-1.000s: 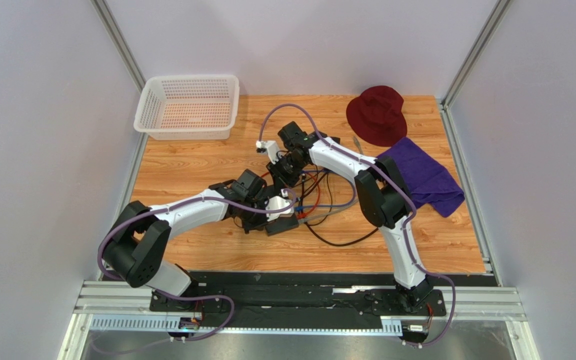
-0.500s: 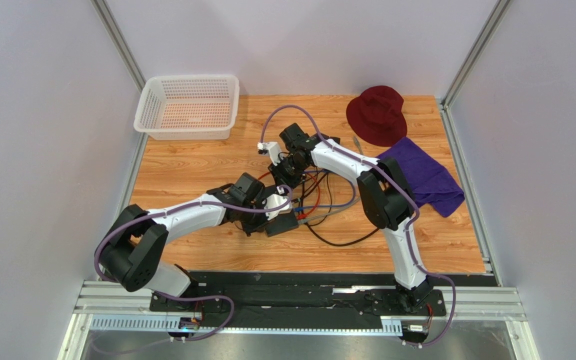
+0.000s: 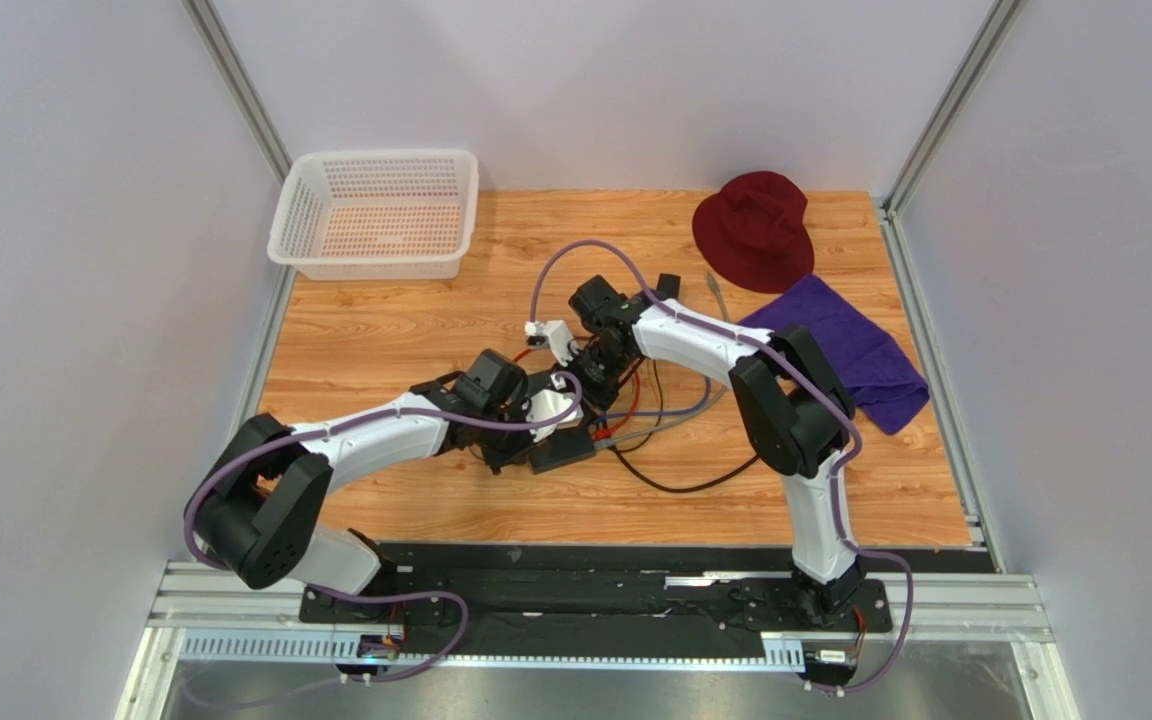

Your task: Pull the plug from the switch port

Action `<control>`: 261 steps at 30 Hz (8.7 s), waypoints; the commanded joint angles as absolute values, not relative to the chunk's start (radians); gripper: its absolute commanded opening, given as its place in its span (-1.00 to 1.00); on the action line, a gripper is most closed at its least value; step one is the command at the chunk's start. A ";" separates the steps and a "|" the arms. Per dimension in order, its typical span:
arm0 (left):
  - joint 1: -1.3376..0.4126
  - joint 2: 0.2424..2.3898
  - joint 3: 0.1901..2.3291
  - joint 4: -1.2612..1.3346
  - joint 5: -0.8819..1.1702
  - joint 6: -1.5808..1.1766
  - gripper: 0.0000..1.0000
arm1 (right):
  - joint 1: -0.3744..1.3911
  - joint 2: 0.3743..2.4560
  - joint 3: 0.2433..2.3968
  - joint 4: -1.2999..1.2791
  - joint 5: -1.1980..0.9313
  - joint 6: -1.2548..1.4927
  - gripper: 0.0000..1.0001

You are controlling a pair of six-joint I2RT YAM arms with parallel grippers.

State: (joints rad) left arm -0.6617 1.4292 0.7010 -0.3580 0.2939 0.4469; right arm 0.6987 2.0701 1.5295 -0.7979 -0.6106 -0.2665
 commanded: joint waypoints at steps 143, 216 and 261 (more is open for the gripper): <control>-0.354 1.845 1.265 -0.755 0.382 0.115 0.14 | 0.334 1.988 1.744 -0.948 -0.867 -0.394 0.26; -0.357 2.019 1.331 -0.718 0.580 0.121 0.24 | 0.449 2.499 1.842 -0.989 -0.951 -0.388 0.05; -0.362 2.013 1.316 -0.700 0.584 0.123 0.22 | 0.525 2.574 1.901 -1.075 -0.865 -0.377 -0.96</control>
State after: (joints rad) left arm -0.3542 1.9789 1.3678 -0.7303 0.7483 0.0544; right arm 0.4896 2.4870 1.9186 -1.1816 -1.0088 -0.3447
